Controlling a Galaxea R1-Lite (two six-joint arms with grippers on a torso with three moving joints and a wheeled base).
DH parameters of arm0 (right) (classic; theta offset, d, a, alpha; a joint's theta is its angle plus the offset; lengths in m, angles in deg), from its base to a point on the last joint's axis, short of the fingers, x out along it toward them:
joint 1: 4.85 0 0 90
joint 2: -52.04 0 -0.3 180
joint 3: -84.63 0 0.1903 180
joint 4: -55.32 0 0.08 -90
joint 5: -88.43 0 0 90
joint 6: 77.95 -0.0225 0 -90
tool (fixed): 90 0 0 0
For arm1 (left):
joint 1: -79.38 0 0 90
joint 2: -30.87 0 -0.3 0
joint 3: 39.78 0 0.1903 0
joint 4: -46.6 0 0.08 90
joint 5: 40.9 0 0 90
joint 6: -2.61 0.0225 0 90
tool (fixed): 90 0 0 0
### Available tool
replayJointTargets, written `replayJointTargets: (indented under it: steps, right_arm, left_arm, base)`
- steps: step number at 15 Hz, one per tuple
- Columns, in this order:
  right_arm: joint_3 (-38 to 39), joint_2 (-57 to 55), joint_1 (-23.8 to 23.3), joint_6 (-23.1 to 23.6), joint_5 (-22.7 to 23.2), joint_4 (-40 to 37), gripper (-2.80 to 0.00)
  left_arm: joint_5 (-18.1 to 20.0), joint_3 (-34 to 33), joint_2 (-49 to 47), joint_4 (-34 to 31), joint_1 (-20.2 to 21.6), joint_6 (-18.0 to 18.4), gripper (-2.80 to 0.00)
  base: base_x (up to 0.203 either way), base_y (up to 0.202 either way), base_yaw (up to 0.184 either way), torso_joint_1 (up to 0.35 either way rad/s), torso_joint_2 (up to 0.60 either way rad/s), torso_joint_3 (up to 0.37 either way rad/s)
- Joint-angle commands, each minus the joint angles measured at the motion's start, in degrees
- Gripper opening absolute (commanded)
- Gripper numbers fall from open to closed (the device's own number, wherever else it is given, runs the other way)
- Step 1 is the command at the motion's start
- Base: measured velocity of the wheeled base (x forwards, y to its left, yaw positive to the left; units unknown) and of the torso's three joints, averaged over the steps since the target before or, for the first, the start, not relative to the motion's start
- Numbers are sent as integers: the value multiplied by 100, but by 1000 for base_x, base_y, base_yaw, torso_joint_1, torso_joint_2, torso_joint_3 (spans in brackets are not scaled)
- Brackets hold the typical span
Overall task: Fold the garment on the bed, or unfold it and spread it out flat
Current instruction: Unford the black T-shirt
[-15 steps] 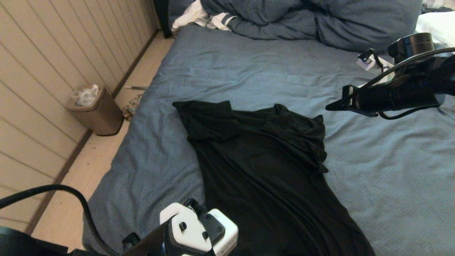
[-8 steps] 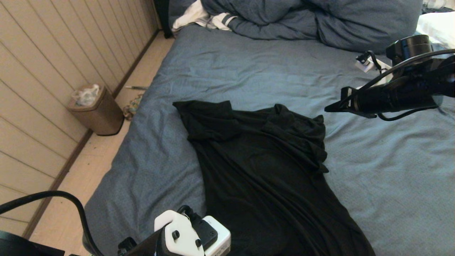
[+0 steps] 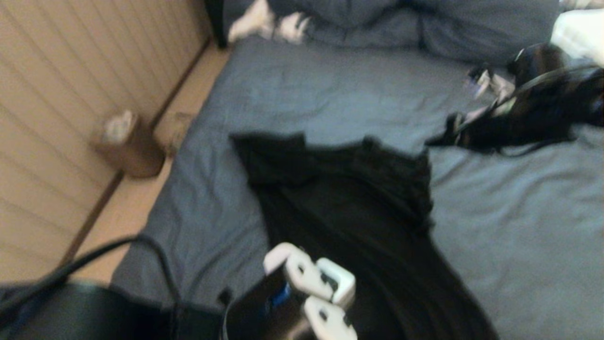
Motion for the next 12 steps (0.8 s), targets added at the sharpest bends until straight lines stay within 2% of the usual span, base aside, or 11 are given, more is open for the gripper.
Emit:
replayJointTargets:
  steps: [1,6,9,10,12]
  right_arm:
    - [1,14,-15,-6,-9,-8,-280]
    - [1,40,-40,-6,54,-8,-280]
    - [2,49,-40,-6,52,-17,-280]
    - [1,40,-40,-6,52,-17,-280]
    - [1,32,-35,-6,52,-17,-280]
  left_arm:
    - [-53,539,-264,-17,331,97,-280]
    - [-49,752,-698,53,671,185,-280]
    - [-25,837,-860,153,1252,357,-280]
    - [2,805,-789,154,1385,398,-280]
    - [17,423,-511,127,1395,476,-280]
  base:
    - [0,0,0,0,0,0]
    - [0,0,0,0,0,0]
    - [0,0,0,0,0,0]
    - [0,0,0,0,0,0]
    - [0,0,0,0,0,0]
